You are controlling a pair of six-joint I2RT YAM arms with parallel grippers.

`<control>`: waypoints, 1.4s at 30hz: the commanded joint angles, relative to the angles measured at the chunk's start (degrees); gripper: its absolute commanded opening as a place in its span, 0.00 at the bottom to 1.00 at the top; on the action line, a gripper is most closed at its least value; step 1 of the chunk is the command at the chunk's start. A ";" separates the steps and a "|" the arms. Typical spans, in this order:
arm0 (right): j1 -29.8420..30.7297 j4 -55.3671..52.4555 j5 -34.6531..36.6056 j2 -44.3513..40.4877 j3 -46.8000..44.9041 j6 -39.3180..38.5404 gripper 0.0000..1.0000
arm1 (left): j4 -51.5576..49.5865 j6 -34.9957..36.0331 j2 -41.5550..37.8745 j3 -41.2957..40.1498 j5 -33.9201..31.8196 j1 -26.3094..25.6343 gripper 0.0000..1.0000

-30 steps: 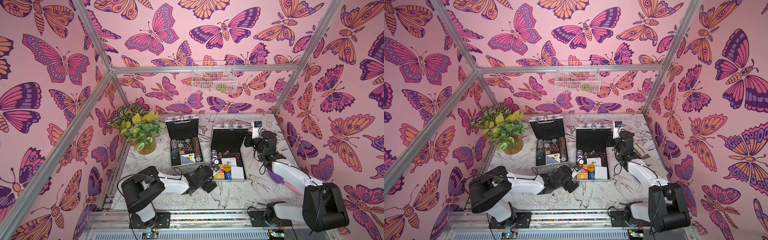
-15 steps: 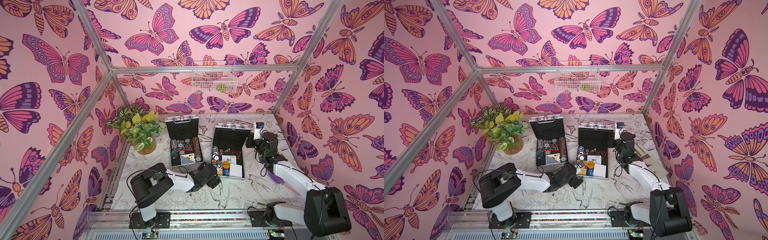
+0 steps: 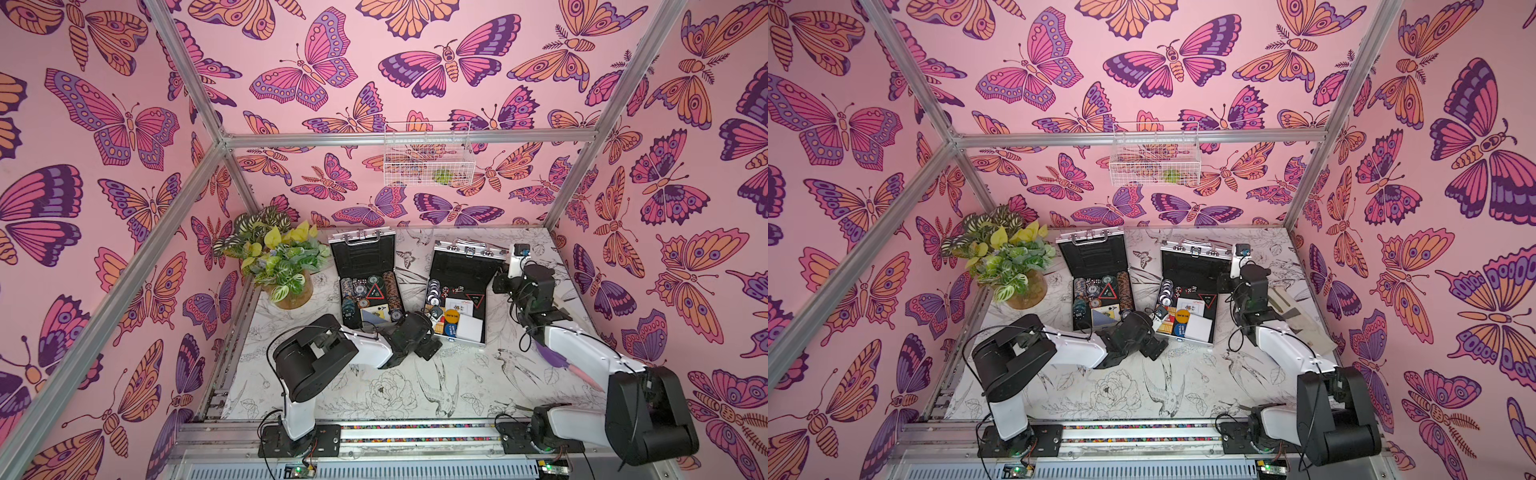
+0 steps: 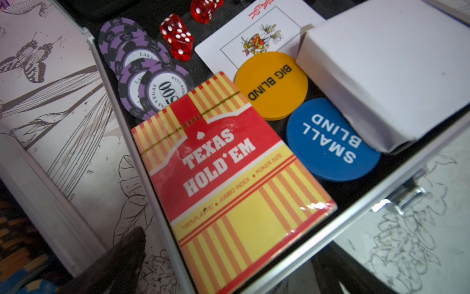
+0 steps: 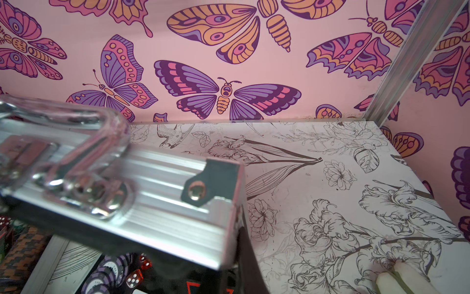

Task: Close the poker set cases
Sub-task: Close the lid of the poker set case.

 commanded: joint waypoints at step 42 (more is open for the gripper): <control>3.36 -7.46 -3.57 -1.95 -4.15 7.45 0.43 | 6.36 -2.18 1.77 -2.86 -2.41 6.39 1.00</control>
